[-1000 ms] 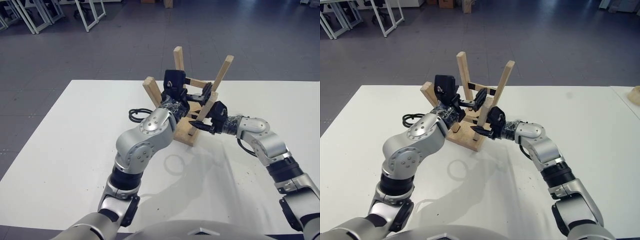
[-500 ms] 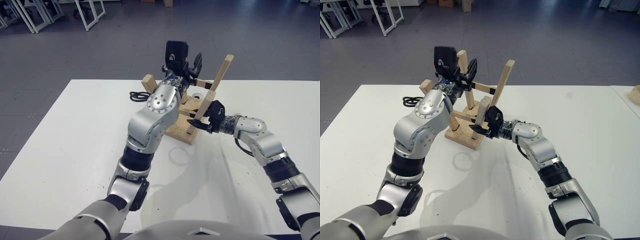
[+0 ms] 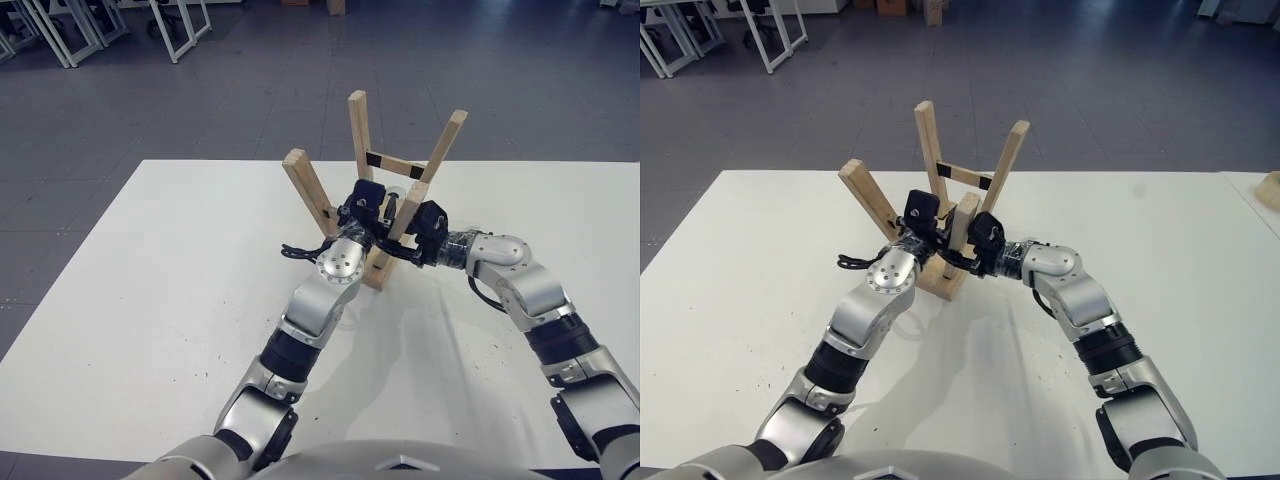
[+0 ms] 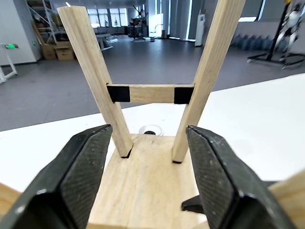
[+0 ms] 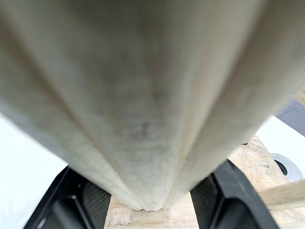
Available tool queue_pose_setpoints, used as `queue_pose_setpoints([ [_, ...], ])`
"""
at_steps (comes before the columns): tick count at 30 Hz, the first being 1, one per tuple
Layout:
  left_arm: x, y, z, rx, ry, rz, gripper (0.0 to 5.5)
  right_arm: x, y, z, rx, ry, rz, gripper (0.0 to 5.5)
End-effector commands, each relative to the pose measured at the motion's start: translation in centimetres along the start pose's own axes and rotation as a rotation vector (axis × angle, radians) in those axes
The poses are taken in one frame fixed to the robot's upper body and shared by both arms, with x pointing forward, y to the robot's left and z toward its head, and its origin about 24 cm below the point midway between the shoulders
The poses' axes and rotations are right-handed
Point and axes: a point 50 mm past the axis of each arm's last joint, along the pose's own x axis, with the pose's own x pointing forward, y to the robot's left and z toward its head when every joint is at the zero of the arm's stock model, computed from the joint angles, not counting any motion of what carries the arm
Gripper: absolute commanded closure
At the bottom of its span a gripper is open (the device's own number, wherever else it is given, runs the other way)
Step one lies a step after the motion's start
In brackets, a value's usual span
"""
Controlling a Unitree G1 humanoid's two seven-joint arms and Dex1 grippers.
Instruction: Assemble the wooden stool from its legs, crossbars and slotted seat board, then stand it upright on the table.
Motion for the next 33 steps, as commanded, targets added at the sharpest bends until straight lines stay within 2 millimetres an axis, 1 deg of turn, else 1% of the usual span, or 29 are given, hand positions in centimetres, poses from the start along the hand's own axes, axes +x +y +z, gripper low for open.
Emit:
queue_pose_setpoints([
  [1,-3.1,1.4,11.5,-0.244,-0.407,-0.176,2.62,-2.0,1.5,-7.2,0.172,0.333,-0.002,3.47],
  [2,-4.2,2.6,14.0,-0.288,-0.5,-0.187,2.62,-2.3,1.6,-7.4,0.176,0.342,0.005,3.47],
  [3,-5.1,3.9,15.8,-0.32,-0.567,-0.181,2.62,-2.5,1.8,-7.6,0.178,0.352,0.016,3.47],
  [4,-6.1,5.8,17.6,-0.33,-0.637,-0.138,2.62,-2.8,2.0,-7.9,0.184,0.364,0.033,3.47],
  [5,-7.0,8.3,19.1,-0.307,-0.689,-0.059,2.62,-3.1,2.2,-8.3,0.187,0.378,0.056,3.47],
  [6,-7.8,11.4,20.1,-0.235,-0.701,0.056,2.62,-3.6,2.2,-8.6,0.195,0.386,0.081,3.47],
  [7,-8.4,14.7,20.1,-0.177,-0.665,0.196,2.62,-4.0,2.1,-8.9,0.2,0.391,0.102,3.47],
  [8,-8.9,17.1,19.5,-0.123,-0.611,0.293,2.62,-4.4,1.9,-9.0,0.202,0.394,0.116,3.47],
  [9,-9.0,19.5,17.7,-0.075,-0.506,0.392,2.62,-4.6,1.6,-9.1,0.197,0.399,0.121,3.47],
  [11,-8.8,23.3,11.9,-0.016,-0.259,0.542,2.62,-4.8,1.0,-8.9,0.18,0.398,0.123,3.47],
  [12,-8.8,24.5,8.8,-0.003,-0.142,0.593,2.62,-4.7,0.8,-8.7,0.171,0.391,0.125,3.47],
  [13,-8.8,25.1,6.4,-0.01,-0.071,0.626,2.62,-4.6,0.7,-8.5,0.164,0.383,0.131,3.47],
  [14,-8.5,25.5,4.5,-0.01,-0.016,0.643,2.62,-4.5,0.6,-8.3,0.159,0.375,0.139,3.47],
  [15,-8.1,25.7,3.0,-0.011,0.018,0.651,2.62,-4.5,0.7,-8.2,0.155,0.369,0.151,3.47],
  [17,-6.6,24.9,1.7,-0.052,0.002,0.583,2.62,-4.4,0.9,-8.0,0.148,0.362,0.172,3.47],
  [19,-4.6,22.6,1.2,-0.075,-0.038,0.45,2.62,-4.5,0.9,-7.9,0.143,0.363,0.185,3.47],
  [20,-3.5,20.7,0.8,-0.086,-0.052,0.363,2.62,-4.6,0.9,-7.9,0.139,0.364,0.191,3.47],
  [22,-1.5,15.8,-0.2,-0.115,-0.061,0.173,2.62,-4.5,0.9,-7.7,0.13,0.365,0.203,3.47],
  [23,-0.9,12.7,-0.6,-0.152,-0.062,0.049,2.62,-4.5,0.9,-7.6,0.125,0.365,0.209,3.47],
  [24,-0.9,8.3,-1.3,-0.199,-0.022,-0.155,2.62,-4.4,0.8,-7.4,0.117,0.363,0.216,3.47],
  [25,-1.6,4.7,-1.9,-0.228,0.027,-0.334,2.62,-4.2,0.8,-7.3,0.109,0.361,0.226,3.47],
  [26,-3.1,2.0,-2.6,-0.222,0.099,-0.502,2.62,-4.2,0.6,-7.0,0.102,0.358,0.233,3.47],
  [27,-4.4,1.0,-3.5,-0.207,0.176,-0.586,2.62,-4.3,0.4,-6.8,0.098,0.355,0.238,3.47],
  [28,-5.3,1.1,-4.4,-0.18,0.244,-0.611,2.62,-4.4,0.3,-6.6,0.095,0.353,0.241,3.47],
  [29,-6.1,2.0,-5.4,-0.129,0.325,-0.606,2.62,-4.7,0.3,-6.7,0.093,0.351,0.247,3.47],
  [31,-7.0,4.5,-6.8,-0.048,0.432,-0.545,2.62,-5.1,0.4,-6.9,0.082,0.344,0.262,3.47],
  [33,-7.7,7.2,-7.5,0.003,0.512,-0.48,2.62,-5.5,0.8,-7.1,0.093,0.299,0.312,3.47],
])
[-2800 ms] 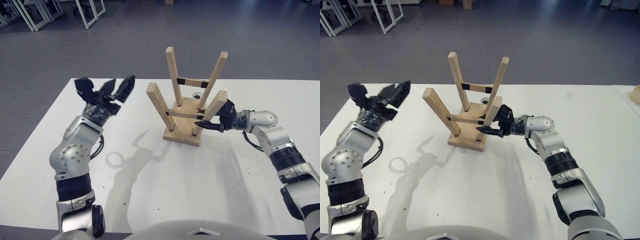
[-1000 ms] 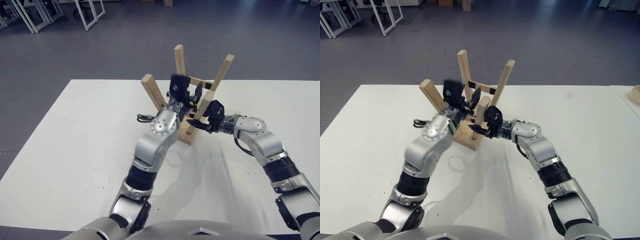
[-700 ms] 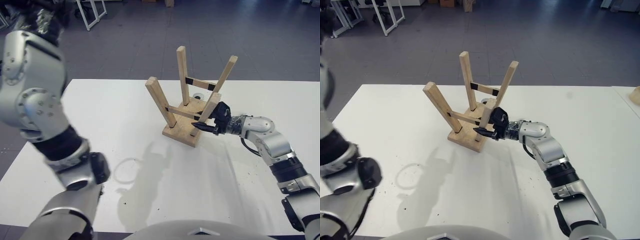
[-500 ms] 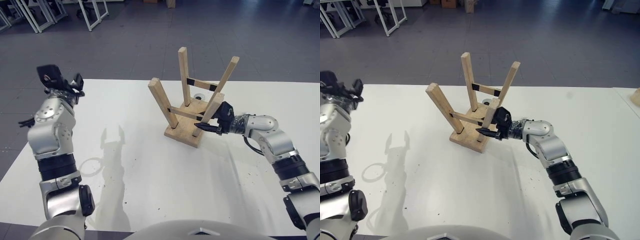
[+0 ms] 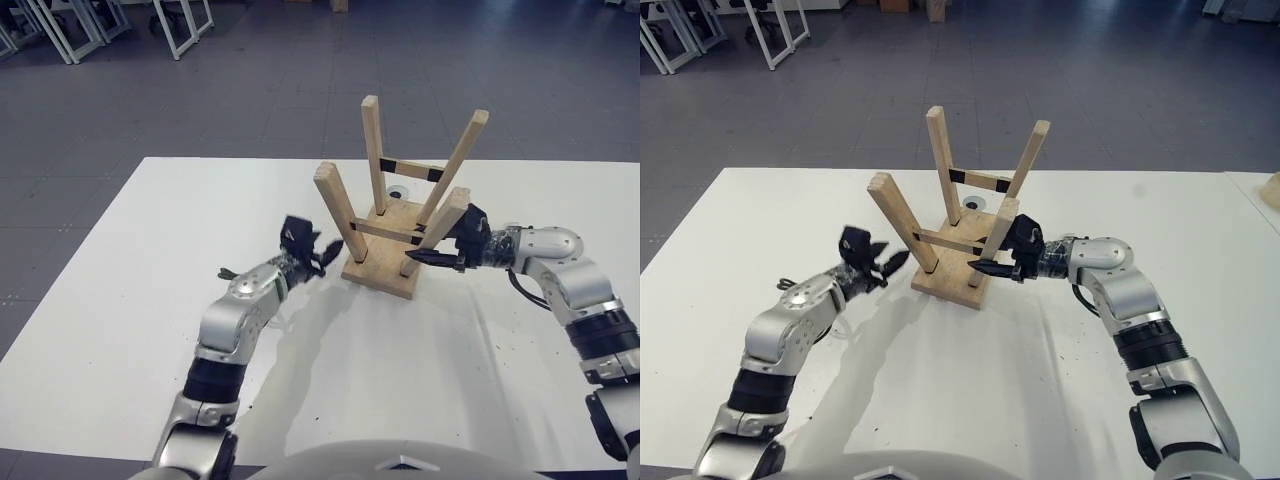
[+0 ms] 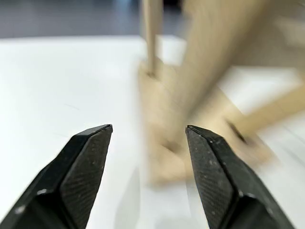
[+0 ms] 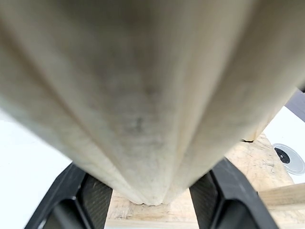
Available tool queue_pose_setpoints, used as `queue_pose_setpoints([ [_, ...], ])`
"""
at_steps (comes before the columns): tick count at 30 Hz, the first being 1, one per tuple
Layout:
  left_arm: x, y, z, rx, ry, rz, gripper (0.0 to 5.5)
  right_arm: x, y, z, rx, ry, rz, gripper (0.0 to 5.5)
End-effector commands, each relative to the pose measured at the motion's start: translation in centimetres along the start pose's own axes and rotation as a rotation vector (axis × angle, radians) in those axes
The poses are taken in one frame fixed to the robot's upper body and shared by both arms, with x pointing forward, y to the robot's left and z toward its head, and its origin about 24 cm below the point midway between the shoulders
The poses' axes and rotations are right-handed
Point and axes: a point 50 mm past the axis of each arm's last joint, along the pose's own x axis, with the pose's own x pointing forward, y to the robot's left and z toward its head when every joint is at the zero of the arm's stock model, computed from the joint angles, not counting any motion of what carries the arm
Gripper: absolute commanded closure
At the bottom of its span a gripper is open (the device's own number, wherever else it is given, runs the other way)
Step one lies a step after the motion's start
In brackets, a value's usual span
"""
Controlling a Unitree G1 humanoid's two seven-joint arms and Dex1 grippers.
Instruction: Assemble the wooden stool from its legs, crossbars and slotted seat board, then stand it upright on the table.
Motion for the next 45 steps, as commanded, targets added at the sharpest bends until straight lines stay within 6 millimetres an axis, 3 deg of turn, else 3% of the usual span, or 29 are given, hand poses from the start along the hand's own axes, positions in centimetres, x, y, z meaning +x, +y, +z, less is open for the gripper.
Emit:
queue_pose_setpoints([
  [1,-2.6,2.4,-2.0,0.065,0.198,0.02,2.62,-0.3,3.6,-6.4,0.151,0.211,0.191,3.47],
  [4,-6.3,5.1,-2.8,0.036,0.302,0.053,2.62,-0.6,3.9,-6.6,0.16,0.206,0.291,3.47],
  [8,-9.5,5.4,-3.1,0.004,0.372,-0.048,2.62,0.2,3.7,-4.9,0.129,0.114,0.33,3.47],
  [10,-10.4,6.3,-3.3,0.016,0.4,-0.018,2.62,0.3,3.7,-4.2,0.128,0.083,0.338,3.47],
  [18,-9.7,6.6,-3.3,0.023,0.363,0.021,2.62,0.4,5.4,-1.2,0.082,-0.028,0.398,3.47],
  [25,-8.8,6.4,-3.5,0.04,0.342,0.059,2.62,0.3,6.1,-2.4,-0.116,0.049,0.361,3.47],
  [30,-8.6,5.9,-3.9,0.028,0.337,0.059,2.62,0.2,8.1,-4.0,-0.102,0.1,0.405,3.47],
  [37,-8.3,5.9,-4.1,0.029,0.33,0.091,2.62,0.8,5.0,-3.1,-0.175,0.117,0.262,3.47],
  [43,-8.2,5.9,-4.4,0.022,0.326,0.102,2.62,1.0,3.5,-2.1,-0.216,0.093,0.248,3.47],
  [45,-8.2,5.8,-4.5,0.019,0.326,0.106,2.65,0.9,3.1,-1.9,-0.222,0.089,0.246,2.99],
])
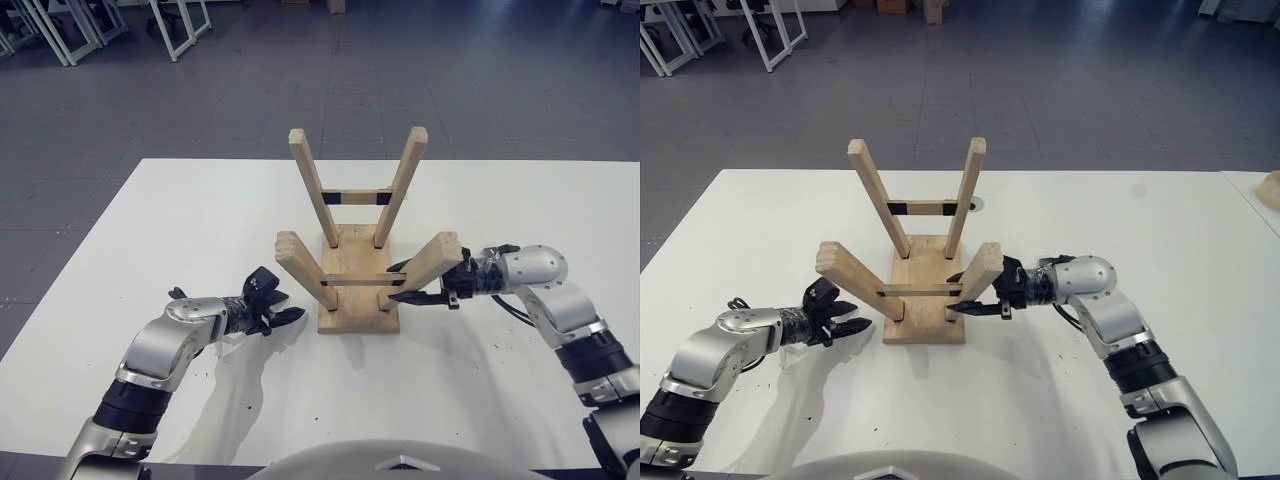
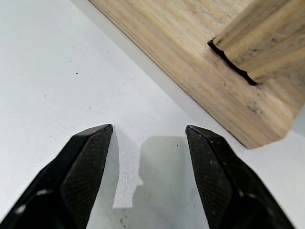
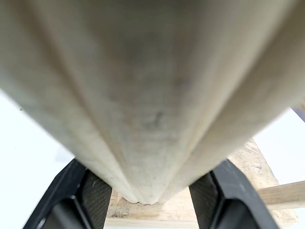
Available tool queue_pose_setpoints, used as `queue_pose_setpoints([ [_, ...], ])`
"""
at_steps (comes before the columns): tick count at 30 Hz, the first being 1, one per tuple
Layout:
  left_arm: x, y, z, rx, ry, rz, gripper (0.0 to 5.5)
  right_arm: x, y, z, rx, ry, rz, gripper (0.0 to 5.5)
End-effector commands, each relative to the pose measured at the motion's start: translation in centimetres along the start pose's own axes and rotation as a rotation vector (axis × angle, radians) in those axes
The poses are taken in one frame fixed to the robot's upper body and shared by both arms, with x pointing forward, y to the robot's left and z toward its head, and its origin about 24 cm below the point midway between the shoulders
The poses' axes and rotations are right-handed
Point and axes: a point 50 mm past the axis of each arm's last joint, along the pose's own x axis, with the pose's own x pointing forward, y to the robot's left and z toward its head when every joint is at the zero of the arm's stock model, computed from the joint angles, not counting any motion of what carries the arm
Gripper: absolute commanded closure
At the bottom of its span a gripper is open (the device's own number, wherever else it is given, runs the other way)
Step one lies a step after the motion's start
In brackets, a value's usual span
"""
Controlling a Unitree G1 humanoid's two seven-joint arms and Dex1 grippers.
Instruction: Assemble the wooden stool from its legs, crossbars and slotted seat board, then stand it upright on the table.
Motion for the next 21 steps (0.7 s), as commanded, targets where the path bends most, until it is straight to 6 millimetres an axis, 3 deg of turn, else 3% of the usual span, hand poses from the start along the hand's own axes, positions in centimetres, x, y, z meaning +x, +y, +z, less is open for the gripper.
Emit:
queue_pose_setpoints([
  [1,0.2,-0.1,-0.7,-0.011,0.022,0.029,2.65,-0.7,-0.1,-2.4,0.004,0.216,-0.007,2.77],
  [6,0.2,-0.2,-0.9,-0.022,0.013,0.047,2.65,-1.8,-0.7,-2.6,-0.048,0.286,0.021,1.78],
  [9,-0.1,-0.2,-1.4,-0.018,0.028,0.069,2.65,-5.1,-0.3,-3.8,-0.02,0.484,0.001,1.3],
  [11,-0.1,-0.3,-1.5,-0.019,0.031,0.076,2.65,-7.5,-0.6,-4.5,0.003,0.651,-0.173,1.1],
  [13,-0.2,-0.5,-1.7,-0.019,0.031,0.08,2.65,-8.7,-1.1,-3.6,0.066,0.658,-0.405,1.1],
  [15,-0.4,-0.6,-1.6,-0.021,0.028,0.086,2.65,-8.2,-2.3,0.3,0.192,0.41,-0.693,1.1],
  [17,-0.6,-0.7,-1.7,-0.027,0.026,0.092,2.65,-7.0,-3.4,6.6,0.316,0.025,-0.892,1.1],
  [19,-0.8,-0.7,-1.9,-0.035,0.028,0.1,2.65,-5.7,-3.3,10.6,0.381,-0.203,-0.903,1.28],
  [21,-0.7,-0.8,-2.0,-0.039,0.03,0.101,2.65,-4.9,-2.8,12.9,0.373,-0.273,-0.917,1.64],
])
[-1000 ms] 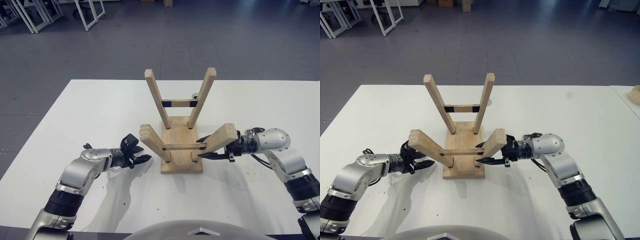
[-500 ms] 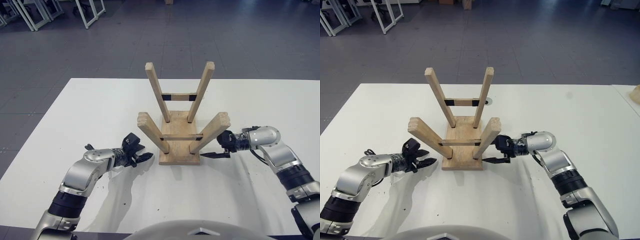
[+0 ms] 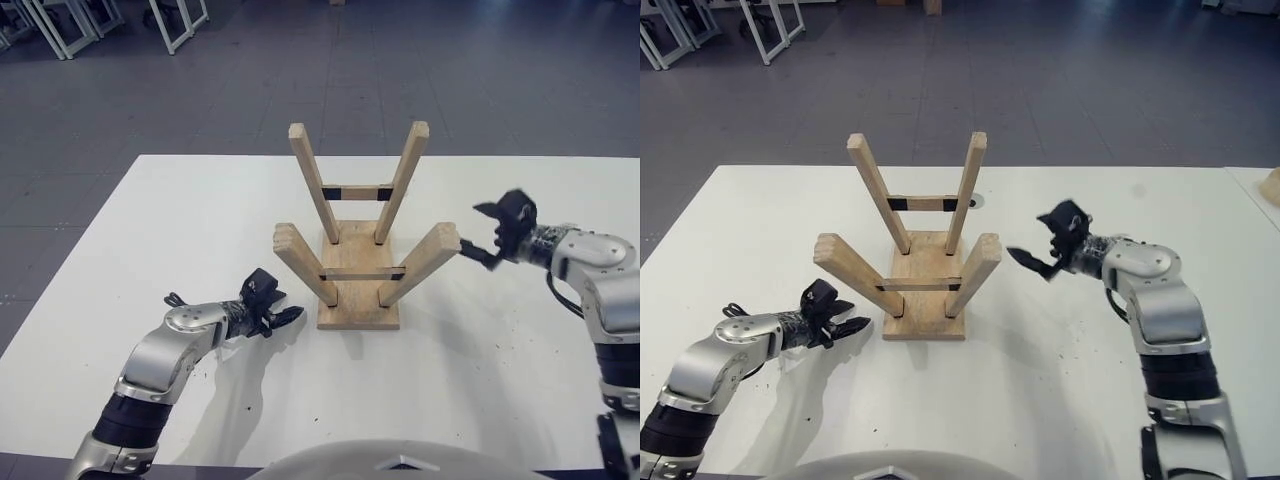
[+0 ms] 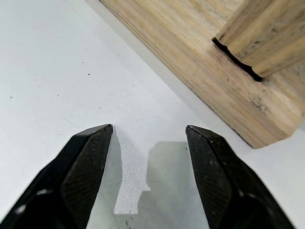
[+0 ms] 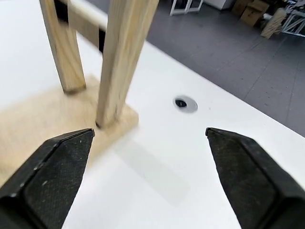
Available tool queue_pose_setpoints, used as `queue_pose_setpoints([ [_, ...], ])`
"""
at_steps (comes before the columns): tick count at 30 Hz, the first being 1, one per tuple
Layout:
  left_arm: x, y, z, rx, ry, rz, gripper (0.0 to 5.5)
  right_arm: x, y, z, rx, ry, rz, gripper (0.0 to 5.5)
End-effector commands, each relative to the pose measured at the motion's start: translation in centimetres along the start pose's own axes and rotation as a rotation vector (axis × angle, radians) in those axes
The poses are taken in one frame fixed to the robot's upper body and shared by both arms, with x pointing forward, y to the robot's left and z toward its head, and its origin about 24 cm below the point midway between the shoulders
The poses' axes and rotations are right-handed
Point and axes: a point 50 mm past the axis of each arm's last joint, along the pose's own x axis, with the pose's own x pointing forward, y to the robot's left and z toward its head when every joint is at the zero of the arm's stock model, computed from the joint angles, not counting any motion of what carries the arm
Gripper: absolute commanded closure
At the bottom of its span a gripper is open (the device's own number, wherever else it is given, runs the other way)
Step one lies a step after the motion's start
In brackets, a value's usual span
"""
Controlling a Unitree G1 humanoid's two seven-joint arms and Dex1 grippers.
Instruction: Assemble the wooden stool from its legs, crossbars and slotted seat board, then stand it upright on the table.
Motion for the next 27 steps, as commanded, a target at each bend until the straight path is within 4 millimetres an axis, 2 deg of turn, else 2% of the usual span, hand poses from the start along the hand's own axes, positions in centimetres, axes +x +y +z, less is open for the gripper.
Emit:
queue_pose_setpoints([
  [1,-0.3,-0.2,-1.9,-0.054,0.073,0.03,2.65,-2.0,3.7,9.9,0.206,-0.377,-0.06,1.83],
  [4,-0.1,-0.5,-2.0,-0.06,0.074,0.028,2.65,-2.3,5.9,12.8,0.24,-0.474,-0.017,1.83],
  [5,-0.1,-0.6,-2.0,-0.061,0.075,0.026,2.65,-2.3,6.9,13.1,0.259,-0.474,0.028,1.83],
  [6,0.0,-0.6,-2.0,-0.062,0.075,0.024,2.65,-2.2,7.7,13.0,0.275,-0.468,0.063,1.83],
  [9,0.0,-0.5,-2.0,-0.064,0.077,0.029,2.65,-1.9,9.7,11.0,0.312,-0.409,0.134,1.83],
  [12,-0.1,-0.5,-2.1,-0.067,0.077,0.032,2.65,-1.9,10.2,10.2,0.316,-0.384,0.134,1.83],
  [13,-0.1,-0.4,-2.0,-0.067,0.077,0.033,2.65,-2.2,9.6,11.3,0.312,-0.432,0.096,1.83],
  [16,-0.2,-0.3,-1.9,-0.065,0.078,0.034,2.65,-4.7,7.2,17.9,0.364,-0.848,-0.012,1.83],
  [17,-0.2,-0.3,-2.0,-0.065,0.079,0.035,2.65,-5.2,6.9,18.8,0.385,-0.909,-0.019,1.83],
  [18,-0.3,-0.3,-2.0,-0.066,0.08,0.036,2.65,-5.1,7.0,18.2,0.399,-0.88,-0.014,1.83],
  [19,-0.3,-0.2,-2.0,-0.066,0.082,0.036,2.65,-3.8,7.7,15.5,0.404,-0.725,0.006,1.83],
  [20,-0.4,-0.2,-2.0,-0.066,0.083,0.036,2.65,-2.8,8.7,12.2,0.401,-0.546,0.036,1.83],
  [21,-0.3,-0.2,-2.0,-0.064,0.084,0.034,2.65,-2.1,10.1,8.1,0.406,-0.335,0.067,1.83],
  [22,-0.2,-0.3,-1.9,-0.059,0.085,0.03,2.65,-2.1,11.3,4.3,0.425,-0.145,0.072,1.83],
  [23,0.0,-0.3,-1.7,-0.054,0.083,0.025,2.65,-2.6,12.1,1.4,0.425,0.014,0.066,1.83],
  [24,0.1,-0.2,-1.5,-0.05,0.081,0.022,2.65,-2.9,12.6,-0.4,0.436,0.104,0.057,1.83],
  [25,0.1,-0.2,-1.4,-0.048,0.079,0.021,2.65,-3.1,12.8,-1.2,0.437,0.138,0.049,1.83],
  [27,0.1,-0.2,-1.6,-0.053,0.078,0.029,2.65,-2.6,12.2,-0.3,0.406,0.078,0.032,1.83],
])
